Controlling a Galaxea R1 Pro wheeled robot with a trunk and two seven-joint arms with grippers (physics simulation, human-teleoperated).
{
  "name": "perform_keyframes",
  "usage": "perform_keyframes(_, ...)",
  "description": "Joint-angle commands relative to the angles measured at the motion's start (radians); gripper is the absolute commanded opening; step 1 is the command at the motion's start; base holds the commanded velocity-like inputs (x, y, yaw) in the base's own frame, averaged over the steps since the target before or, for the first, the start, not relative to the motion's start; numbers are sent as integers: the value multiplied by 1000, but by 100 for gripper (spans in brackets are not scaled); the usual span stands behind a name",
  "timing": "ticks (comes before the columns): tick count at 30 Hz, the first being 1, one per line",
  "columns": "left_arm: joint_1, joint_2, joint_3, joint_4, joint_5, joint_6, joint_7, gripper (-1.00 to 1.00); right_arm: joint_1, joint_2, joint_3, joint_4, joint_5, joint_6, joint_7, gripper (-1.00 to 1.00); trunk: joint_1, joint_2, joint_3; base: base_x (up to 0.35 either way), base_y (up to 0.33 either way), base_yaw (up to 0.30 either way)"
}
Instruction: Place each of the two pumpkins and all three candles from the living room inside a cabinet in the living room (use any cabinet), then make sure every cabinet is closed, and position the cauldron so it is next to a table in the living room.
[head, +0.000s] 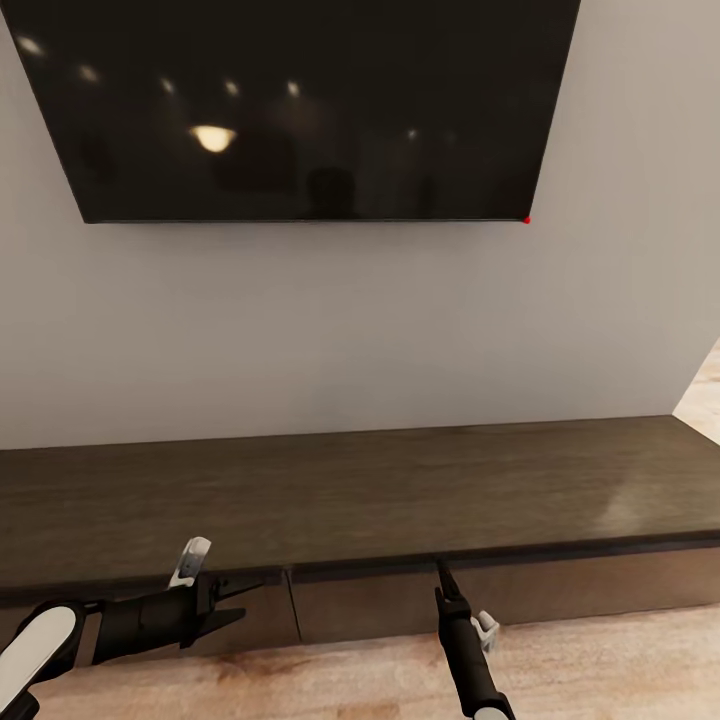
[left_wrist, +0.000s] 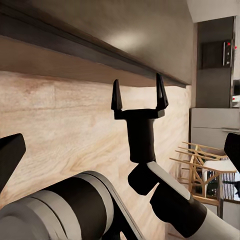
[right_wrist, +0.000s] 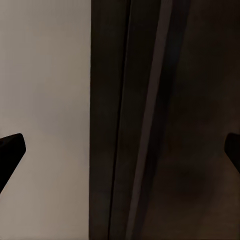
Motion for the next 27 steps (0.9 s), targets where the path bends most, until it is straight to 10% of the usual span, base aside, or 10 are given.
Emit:
perform_keyframes(1,-1,1,-1,0,-1,2,-2,100,-1,0,5,1,-4,-8,1,100,0,0,-1,6,0,0)
perform_keyframes(13,0,1,-22,0,0,2,-2,100,-1,0,5,2,-4,-8,0,100,0,0,-1,1,0,0)
perform_keyframes(22,0,1,-266,-8,99,1,-32,100,-5,0,5,4,-3,-8,0,100,0,0,-1,0,0,0)
perform_keyframes(27,0,1,-300,-9,116,0,-35,100,-6,0,5,5,-3,-8,0,100,0,0,-1,3,0,0)
